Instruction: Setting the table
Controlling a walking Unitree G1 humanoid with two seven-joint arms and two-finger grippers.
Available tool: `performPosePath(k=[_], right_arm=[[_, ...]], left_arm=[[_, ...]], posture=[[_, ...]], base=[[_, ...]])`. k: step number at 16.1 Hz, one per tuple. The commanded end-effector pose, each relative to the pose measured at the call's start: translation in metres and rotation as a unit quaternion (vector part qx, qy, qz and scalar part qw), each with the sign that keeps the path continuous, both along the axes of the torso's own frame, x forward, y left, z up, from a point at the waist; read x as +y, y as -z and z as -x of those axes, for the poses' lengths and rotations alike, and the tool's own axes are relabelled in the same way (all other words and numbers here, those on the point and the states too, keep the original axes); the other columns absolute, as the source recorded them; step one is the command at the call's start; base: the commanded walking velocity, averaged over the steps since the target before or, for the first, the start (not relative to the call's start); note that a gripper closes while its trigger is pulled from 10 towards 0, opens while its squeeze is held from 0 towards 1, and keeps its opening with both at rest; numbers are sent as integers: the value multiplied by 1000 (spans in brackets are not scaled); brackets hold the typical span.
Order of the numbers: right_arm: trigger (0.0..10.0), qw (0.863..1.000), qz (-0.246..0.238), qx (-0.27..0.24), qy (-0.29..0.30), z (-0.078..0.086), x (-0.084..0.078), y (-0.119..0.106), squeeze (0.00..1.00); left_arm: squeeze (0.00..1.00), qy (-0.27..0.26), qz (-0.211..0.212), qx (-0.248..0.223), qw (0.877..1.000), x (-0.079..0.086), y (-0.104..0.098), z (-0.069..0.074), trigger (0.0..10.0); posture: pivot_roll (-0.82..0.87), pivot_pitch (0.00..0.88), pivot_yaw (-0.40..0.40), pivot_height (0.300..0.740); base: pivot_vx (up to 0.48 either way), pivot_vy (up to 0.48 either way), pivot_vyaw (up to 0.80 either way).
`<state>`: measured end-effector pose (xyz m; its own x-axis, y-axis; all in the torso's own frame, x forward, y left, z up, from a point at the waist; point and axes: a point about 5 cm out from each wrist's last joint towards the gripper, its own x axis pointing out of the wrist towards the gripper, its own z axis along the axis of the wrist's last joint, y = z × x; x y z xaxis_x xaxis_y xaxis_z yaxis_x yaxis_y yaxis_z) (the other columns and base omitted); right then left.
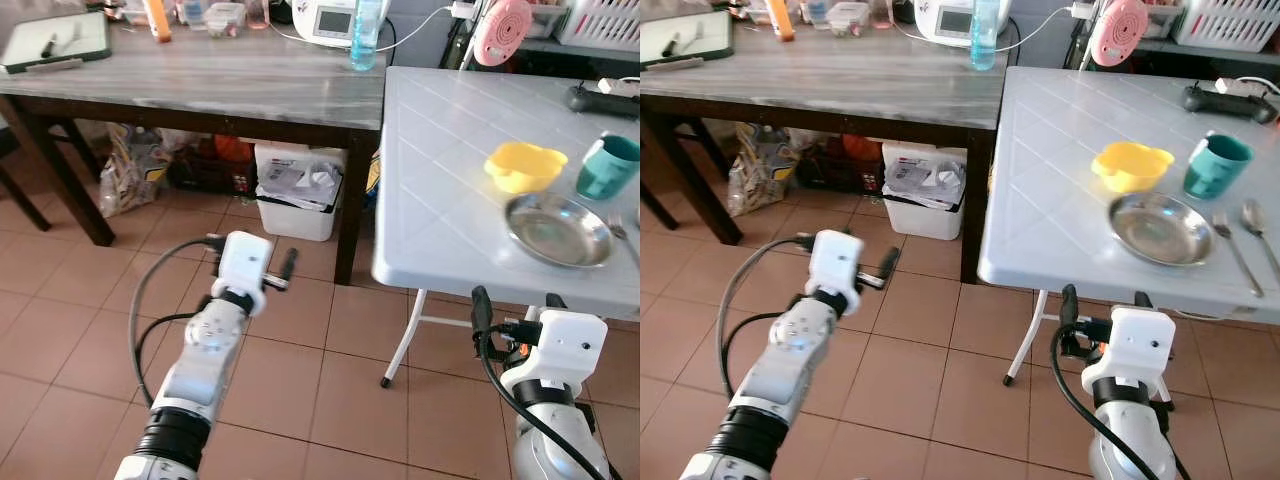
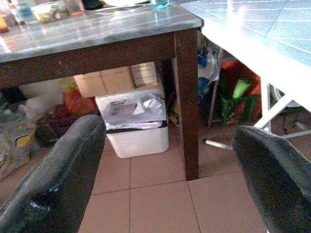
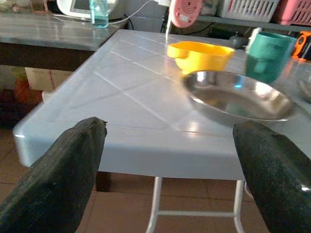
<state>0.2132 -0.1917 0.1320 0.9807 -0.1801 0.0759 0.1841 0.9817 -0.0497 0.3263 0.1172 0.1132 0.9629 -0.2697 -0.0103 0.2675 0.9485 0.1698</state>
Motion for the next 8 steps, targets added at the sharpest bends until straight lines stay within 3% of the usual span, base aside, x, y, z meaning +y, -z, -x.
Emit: performPosePath(k=[1,8], right_arm=[[10000,1000,13,-7,17,3,-6,-4,0],[10000,1000,13,-7,22,-1,-7,-3,0]], left_arm=[[0,20,7,4,1000,-12,0,2,10000],[0,21,6,5,1000,-12,1,0,10000]], posture=[[46,114,-3,740],[51,109,2,740]], base=[[0,-382,0],[0,-379,0]])
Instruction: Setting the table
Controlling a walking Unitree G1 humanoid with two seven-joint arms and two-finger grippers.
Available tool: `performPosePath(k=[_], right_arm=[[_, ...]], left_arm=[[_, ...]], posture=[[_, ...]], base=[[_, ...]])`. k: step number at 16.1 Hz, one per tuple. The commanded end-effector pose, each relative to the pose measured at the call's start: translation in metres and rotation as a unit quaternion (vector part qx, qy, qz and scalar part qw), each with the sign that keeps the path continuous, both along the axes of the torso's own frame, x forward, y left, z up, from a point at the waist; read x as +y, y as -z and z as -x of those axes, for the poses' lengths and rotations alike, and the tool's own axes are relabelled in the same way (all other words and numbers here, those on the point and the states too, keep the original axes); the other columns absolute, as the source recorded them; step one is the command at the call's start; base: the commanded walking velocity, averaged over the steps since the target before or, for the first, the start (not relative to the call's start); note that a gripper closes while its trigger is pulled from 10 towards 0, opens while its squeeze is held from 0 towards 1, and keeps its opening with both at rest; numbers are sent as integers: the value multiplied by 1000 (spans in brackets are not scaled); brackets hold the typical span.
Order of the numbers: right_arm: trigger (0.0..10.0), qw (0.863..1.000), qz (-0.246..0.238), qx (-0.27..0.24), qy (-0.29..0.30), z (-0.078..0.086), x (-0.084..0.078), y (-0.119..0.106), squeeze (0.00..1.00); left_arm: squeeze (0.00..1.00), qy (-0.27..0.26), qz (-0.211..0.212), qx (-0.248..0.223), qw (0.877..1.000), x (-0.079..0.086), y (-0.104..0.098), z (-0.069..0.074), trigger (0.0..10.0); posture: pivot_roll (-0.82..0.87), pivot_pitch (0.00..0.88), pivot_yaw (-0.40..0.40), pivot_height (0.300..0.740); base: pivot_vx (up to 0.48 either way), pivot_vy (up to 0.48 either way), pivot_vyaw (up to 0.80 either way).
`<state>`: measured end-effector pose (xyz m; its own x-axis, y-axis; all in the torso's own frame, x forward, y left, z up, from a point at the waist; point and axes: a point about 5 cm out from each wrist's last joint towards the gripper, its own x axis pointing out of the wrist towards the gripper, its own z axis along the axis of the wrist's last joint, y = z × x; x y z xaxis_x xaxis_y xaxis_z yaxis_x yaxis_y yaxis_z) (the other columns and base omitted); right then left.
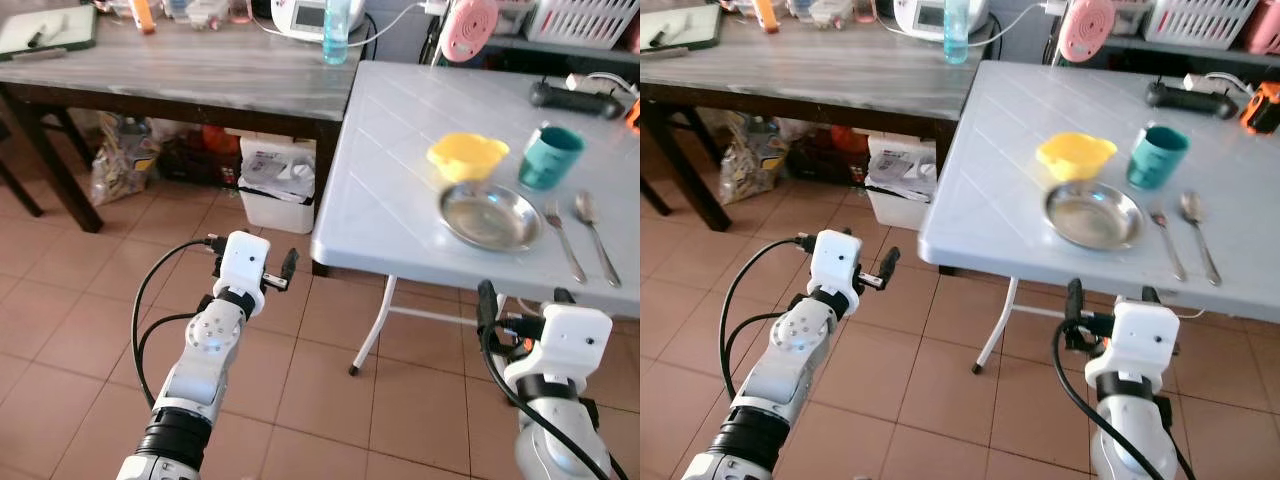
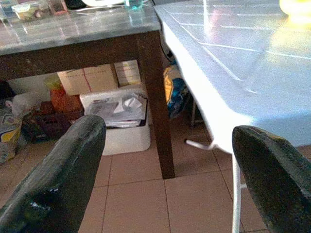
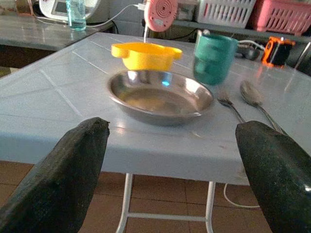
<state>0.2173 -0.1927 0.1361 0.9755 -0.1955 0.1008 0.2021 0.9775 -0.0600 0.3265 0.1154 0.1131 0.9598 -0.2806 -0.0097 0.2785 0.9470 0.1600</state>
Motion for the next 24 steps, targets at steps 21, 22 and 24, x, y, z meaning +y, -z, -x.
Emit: performPosePath(k=[21,22,24], right_arm=[[10000,1000,-2,-4,22,3,-5,2,0],[10000,1000,-2,-4,22,3,-5,2,0],[10000,1000,0,-4,23,3,-6,2,0]], left_arm=[[0,80,29,-39,996,-27,-18,-4,10000],[0,82,33,-38,995,-27,-18,-4,10000],[0,93,43,-39,994,-31,-20,-3,10000]], posture=[[56,98,20,740],[54,97,21,740],[52,98,19,740]], base=[[0,-71,-121],[0,0,0],[0,0,0]])
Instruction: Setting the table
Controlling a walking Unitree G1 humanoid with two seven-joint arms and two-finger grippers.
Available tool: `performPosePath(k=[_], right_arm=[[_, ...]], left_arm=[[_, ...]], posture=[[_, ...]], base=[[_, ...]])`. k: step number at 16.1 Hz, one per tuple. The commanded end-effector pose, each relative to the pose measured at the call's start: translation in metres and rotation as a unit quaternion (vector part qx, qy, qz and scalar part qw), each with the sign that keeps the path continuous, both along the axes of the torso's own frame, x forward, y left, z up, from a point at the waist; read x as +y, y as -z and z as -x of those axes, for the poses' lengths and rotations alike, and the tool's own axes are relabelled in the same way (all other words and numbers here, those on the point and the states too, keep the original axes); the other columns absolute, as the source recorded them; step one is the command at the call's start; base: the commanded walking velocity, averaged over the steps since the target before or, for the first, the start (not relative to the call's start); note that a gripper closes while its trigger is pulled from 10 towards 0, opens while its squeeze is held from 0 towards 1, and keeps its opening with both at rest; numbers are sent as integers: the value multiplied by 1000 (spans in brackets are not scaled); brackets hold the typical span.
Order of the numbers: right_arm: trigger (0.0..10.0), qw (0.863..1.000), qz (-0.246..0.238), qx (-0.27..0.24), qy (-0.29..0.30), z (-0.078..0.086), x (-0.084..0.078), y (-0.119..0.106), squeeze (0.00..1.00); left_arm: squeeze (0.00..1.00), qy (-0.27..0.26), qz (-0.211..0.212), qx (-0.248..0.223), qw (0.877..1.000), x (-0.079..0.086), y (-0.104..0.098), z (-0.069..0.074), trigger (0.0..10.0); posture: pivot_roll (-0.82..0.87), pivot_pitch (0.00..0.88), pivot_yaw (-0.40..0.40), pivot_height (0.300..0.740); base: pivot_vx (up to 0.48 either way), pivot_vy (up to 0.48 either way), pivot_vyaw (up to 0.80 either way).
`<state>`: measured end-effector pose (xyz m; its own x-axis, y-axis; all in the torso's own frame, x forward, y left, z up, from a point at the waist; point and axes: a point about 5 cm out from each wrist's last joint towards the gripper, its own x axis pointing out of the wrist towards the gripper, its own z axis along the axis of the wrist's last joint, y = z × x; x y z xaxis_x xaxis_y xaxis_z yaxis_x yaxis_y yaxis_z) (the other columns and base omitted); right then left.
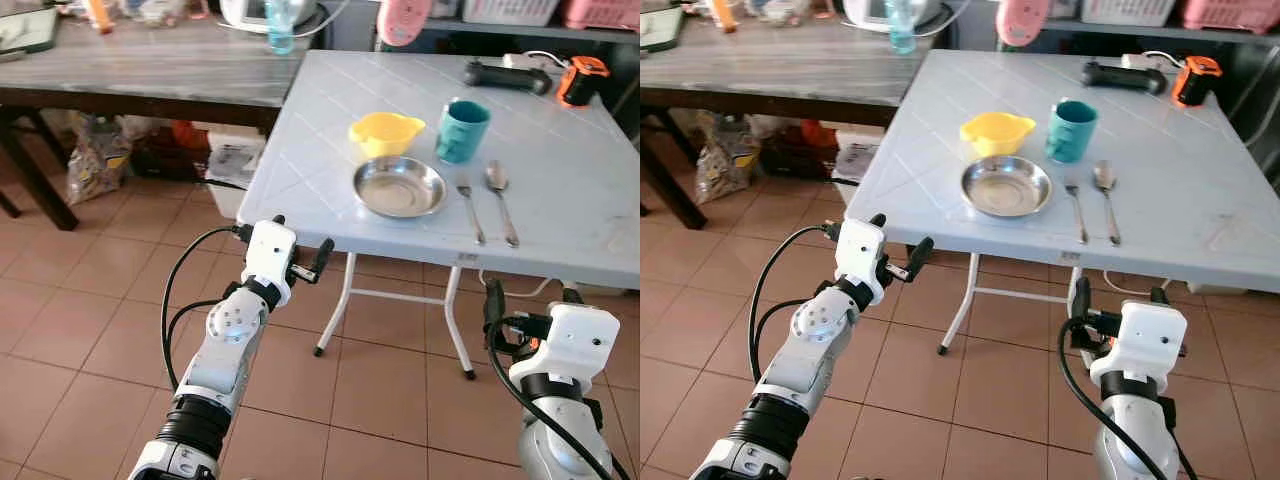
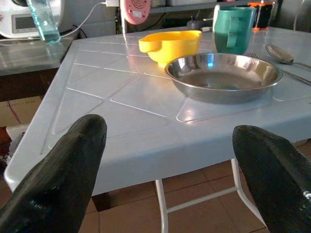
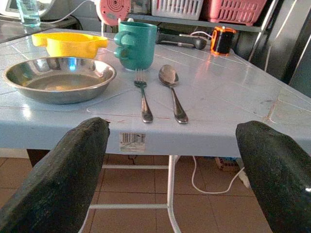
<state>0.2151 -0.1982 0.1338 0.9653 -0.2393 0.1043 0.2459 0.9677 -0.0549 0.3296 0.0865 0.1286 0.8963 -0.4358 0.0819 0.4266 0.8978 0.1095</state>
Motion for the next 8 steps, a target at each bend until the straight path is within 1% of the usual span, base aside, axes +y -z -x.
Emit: performPosePath(k=[1,3,8], right_arm=[[10000,1000,4,-1,0,1,-1,0,0],[10000,1000,7,0,2,1,-2,-1,0],[10000,1000,14,-6,7,-1,-3,-4,0]], left_arm=[[0,15,8,-5,1000,-3,-4,1,10000],[0,35,22,4,999,-8,-3,3,10000],[0,53,34,12,998,-12,-2,6,10000]], posture=[[51,97,18,740],[50,97,15,740],[48,96,12,740]], base=[[0,0,0],[0,0,0],[265,0,0]])
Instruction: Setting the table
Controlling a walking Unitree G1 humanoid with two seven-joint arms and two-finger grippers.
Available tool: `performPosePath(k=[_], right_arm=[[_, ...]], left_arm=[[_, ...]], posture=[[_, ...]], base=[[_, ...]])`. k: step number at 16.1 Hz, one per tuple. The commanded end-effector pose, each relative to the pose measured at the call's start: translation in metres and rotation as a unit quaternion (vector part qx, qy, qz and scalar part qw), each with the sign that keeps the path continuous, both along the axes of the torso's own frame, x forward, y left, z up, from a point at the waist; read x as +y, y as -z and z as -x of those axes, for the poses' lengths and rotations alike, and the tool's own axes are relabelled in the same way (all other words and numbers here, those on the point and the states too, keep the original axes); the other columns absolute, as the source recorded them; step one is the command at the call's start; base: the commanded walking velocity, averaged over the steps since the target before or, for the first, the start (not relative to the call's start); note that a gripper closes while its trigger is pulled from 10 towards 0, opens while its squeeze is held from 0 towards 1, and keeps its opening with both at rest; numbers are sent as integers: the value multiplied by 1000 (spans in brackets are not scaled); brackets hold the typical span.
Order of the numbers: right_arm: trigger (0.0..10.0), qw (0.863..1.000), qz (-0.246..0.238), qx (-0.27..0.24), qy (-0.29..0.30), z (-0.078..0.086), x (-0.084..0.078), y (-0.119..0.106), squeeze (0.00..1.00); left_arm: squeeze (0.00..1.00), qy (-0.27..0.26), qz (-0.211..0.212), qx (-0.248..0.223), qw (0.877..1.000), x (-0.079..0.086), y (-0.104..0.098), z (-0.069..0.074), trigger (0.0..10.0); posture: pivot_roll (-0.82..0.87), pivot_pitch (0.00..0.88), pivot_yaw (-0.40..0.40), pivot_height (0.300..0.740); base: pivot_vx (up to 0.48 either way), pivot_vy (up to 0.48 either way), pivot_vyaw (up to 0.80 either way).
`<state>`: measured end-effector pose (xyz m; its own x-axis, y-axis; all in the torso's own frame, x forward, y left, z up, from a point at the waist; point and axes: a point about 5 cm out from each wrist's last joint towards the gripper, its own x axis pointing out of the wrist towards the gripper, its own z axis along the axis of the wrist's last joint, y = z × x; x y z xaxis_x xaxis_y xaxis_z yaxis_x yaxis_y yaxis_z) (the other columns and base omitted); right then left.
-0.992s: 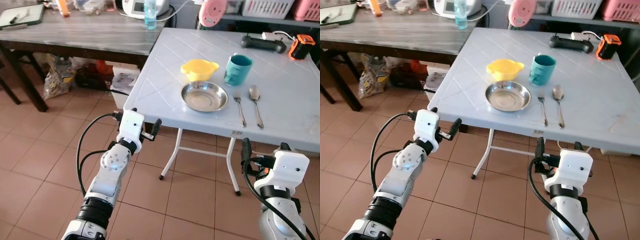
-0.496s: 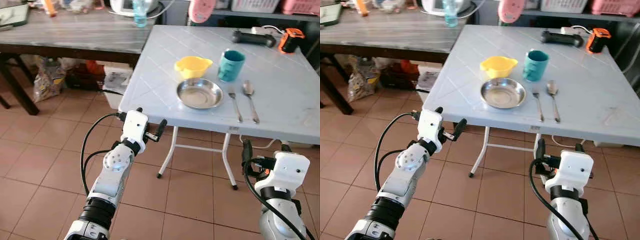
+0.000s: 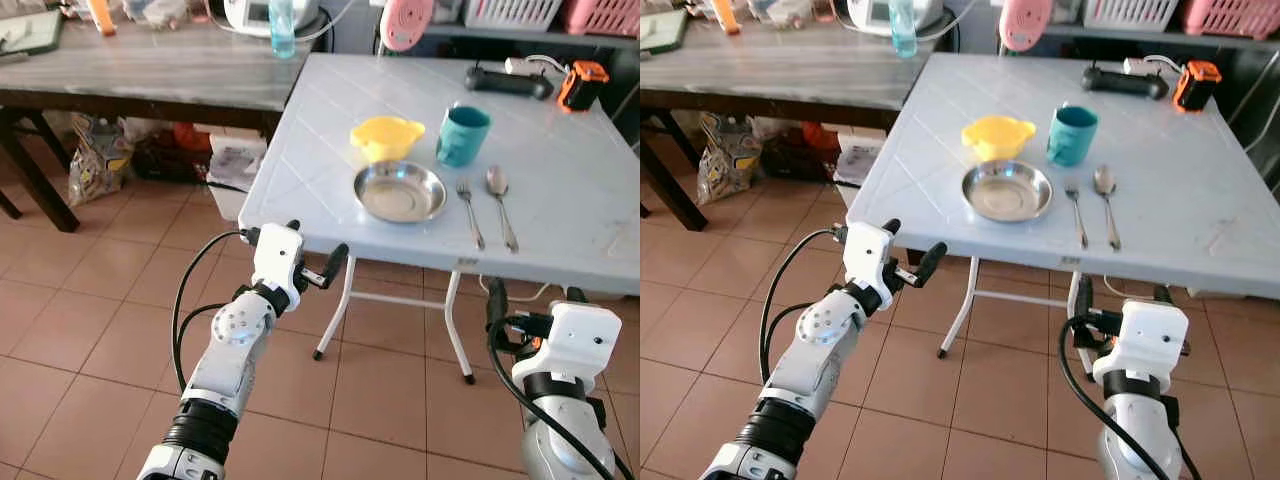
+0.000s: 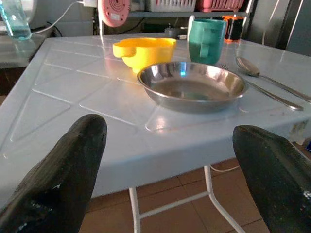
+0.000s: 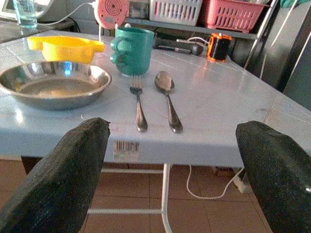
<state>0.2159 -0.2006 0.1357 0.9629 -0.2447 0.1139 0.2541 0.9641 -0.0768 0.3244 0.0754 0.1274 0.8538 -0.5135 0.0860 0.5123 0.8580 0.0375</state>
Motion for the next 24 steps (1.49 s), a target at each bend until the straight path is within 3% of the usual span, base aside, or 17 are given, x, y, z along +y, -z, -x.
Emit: performPosePath(k=[1,24], right_arm=[[10000,1000,3,-3,3,0,-1,-1,0],[10000,1000,-3,-3,-13,-3,3,-1,0]], left_arm=[[0,8,2,-3,1000,-3,-3,1,10000],[0,35,3,8,999,-12,-1,4,10000]], posture=[[47,95,12,740],[50,91,10,740]], base=[[285,0,0],[317,0,0]])
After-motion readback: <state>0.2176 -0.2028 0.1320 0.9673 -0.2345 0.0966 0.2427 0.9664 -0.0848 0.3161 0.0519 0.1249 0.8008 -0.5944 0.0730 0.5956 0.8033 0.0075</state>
